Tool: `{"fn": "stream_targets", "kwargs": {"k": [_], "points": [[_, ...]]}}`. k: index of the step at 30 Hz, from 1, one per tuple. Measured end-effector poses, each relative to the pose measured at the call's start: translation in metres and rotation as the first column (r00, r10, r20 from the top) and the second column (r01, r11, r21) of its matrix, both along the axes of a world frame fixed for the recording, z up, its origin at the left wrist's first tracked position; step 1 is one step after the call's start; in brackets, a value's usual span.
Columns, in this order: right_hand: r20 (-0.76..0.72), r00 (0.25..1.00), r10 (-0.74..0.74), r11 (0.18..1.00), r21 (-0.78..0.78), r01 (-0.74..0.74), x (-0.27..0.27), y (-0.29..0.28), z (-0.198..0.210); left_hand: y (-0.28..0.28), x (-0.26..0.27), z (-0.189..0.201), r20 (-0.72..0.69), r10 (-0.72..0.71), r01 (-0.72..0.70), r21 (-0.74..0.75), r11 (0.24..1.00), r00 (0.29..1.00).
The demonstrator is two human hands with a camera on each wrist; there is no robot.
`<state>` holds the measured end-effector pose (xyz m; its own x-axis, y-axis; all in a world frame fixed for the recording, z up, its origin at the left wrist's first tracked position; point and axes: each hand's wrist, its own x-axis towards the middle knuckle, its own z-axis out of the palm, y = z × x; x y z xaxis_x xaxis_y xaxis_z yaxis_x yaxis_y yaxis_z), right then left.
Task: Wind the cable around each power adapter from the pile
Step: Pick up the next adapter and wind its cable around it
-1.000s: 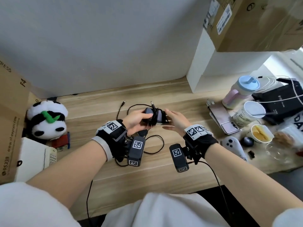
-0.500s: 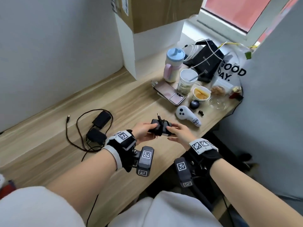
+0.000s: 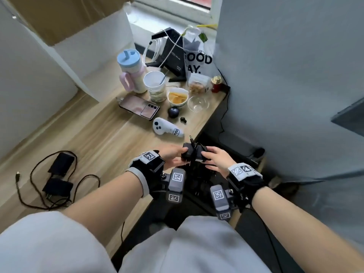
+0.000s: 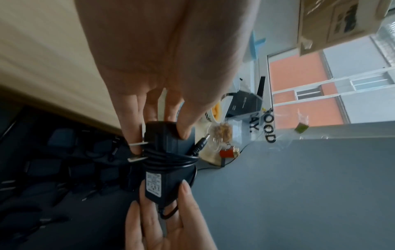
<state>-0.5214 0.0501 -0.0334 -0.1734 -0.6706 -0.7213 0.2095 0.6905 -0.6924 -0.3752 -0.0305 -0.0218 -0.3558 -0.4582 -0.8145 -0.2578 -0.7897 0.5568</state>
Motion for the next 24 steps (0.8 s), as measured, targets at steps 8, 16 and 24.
{"fn": "stream_targets", "kwargs": {"k": [8,16,24], "points": [[0.089,0.983,-0.161,0.98,0.135,0.148,-0.058,0.044,-0.048,0.03,-0.065,-0.051,0.077,-0.034,0.033,0.011,0.999,0.996],[0.149,0.92,-0.363,0.905,0.291,0.31,-0.066,0.078,-0.121,0.05,-0.085,-0.123,0.148,-0.168,0.144,0.162,0.976,0.975],[0.169,0.851,-0.496,0.84,0.343,0.421,-0.068,0.093,-0.189,0.055,-0.108,-0.198,0.241,-0.226,0.182,0.192,0.964,0.944]]}}
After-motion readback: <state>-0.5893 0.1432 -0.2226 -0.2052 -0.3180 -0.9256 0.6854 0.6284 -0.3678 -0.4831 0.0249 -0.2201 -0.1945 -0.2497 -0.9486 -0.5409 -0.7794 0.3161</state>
